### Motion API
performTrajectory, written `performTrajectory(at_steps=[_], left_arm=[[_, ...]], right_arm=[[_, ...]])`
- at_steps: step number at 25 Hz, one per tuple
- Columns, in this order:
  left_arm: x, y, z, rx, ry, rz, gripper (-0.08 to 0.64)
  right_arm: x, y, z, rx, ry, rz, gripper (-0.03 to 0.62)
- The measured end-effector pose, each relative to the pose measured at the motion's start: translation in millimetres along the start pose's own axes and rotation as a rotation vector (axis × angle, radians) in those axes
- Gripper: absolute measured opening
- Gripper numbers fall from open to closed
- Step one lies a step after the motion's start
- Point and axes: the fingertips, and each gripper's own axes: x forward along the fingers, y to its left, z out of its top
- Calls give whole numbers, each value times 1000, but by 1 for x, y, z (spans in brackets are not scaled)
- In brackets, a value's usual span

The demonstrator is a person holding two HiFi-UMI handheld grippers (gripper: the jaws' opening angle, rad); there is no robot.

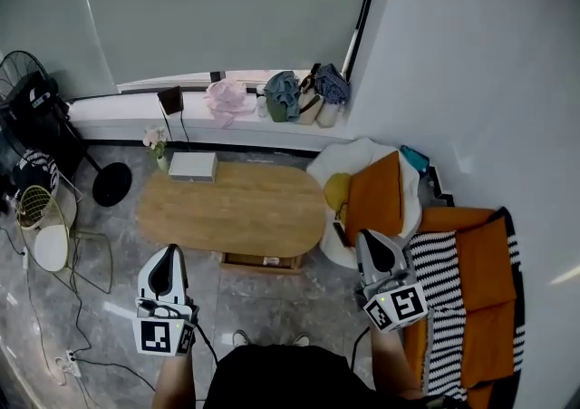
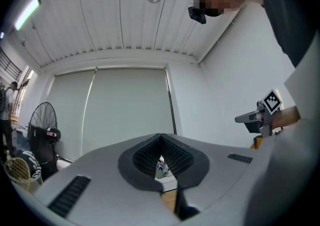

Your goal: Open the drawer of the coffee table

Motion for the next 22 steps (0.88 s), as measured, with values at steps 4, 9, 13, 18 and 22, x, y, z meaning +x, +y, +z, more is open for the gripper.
performTrajectory(at_steps=[4, 9, 13, 18, 22], left_arm=[[2, -1, 4, 5, -17, 3, 6], [0, 1, 3, 15, -16, -8, 6], [2, -4, 3, 27, -15, -31, 6], [1, -8, 3, 5, -18, -63, 7], [-1, -5, 3, 6, -19, -64, 6]], right_arm=[[5, 3, 1, -13, -1, 12, 5], [10, 12, 1, -17, -2, 29, 5], [13, 29, 2, -67, -13, 55, 5], [18, 39, 3, -69, -9, 68, 5], [17, 42, 2, -77, -4, 66, 5]])
